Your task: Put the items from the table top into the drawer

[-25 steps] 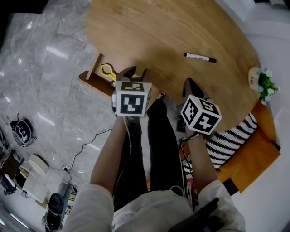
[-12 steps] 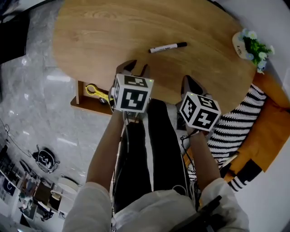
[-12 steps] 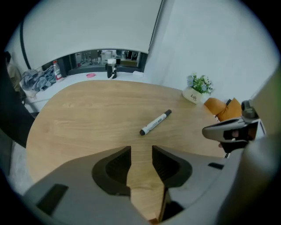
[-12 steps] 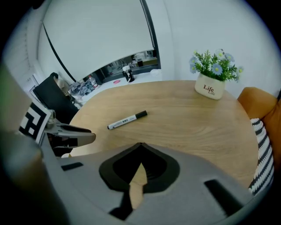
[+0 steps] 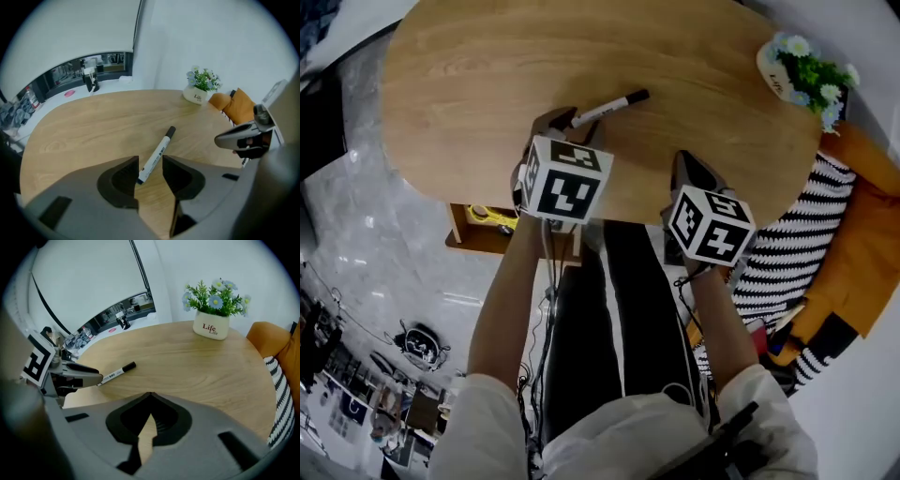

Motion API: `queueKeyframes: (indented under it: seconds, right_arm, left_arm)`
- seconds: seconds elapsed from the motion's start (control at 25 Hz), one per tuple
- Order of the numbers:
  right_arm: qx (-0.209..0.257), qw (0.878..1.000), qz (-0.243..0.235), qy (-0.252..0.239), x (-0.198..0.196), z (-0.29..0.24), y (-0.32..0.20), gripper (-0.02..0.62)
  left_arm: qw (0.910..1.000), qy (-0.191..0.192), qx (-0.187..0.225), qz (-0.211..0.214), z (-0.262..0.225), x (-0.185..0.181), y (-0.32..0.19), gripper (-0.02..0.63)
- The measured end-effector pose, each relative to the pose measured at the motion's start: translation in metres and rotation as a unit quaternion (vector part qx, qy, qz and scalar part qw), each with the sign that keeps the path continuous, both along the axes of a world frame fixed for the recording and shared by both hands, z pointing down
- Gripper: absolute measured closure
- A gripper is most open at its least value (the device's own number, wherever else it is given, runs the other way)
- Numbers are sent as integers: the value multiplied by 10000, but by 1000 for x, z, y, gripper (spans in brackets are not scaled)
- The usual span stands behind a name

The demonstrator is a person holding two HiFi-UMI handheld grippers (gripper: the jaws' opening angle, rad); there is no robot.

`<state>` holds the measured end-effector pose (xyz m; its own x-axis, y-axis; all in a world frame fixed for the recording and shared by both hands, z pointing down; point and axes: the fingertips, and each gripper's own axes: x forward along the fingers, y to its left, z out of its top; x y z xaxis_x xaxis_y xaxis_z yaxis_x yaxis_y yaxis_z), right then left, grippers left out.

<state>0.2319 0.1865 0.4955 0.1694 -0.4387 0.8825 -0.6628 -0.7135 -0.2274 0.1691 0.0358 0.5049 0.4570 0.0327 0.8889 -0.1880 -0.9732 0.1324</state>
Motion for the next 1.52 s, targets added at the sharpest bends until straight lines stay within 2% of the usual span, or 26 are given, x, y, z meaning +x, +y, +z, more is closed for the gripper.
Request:
queueKeyframes:
  seconds: [0.2,0.4,0.48,0.68,0.84,0.96,1.08,1.28,1.52]
  right_arm:
    - [48,9999,63,-96,12,8,-10,602]
    - [63,9999,9,-157,18,14,-18,603]
    - [53,9999,-8,-163,21,16,-20,603]
    - [15,9998,-52,-192,22,19,-24,603]
    - [24,9997,-126,-185,18,18,-29,601]
    - [44,9996,-244,-147,13,14,-36,602]
    - [64,9989,-447,-102,4,9,-46,603]
    - [118,9968,-794,5,-30,0,-73,602]
    - [205,9914,-1293,24,-90,-10,-99,603]
  left_arm:
    - [9952,-312,-27,923,11,18,9,471]
    - [9793,-738,168,1876,27,21,18,471]
    - [9770,-782,173,1975,29,22,16,479]
    - [9808,-698,83,1817,28,22,11,527]
    - [9870,-640,60,1470,27,21,8,545]
    - [9952,-479,-206,828,19,10,6,545]
    - [9986,-310,-394,154,10,-10,2,545]
    - [9967,-61,-489,-637,-1,-61,-15,545]
    - [9873,80,-417,-1533,-12,-140,-33,545]
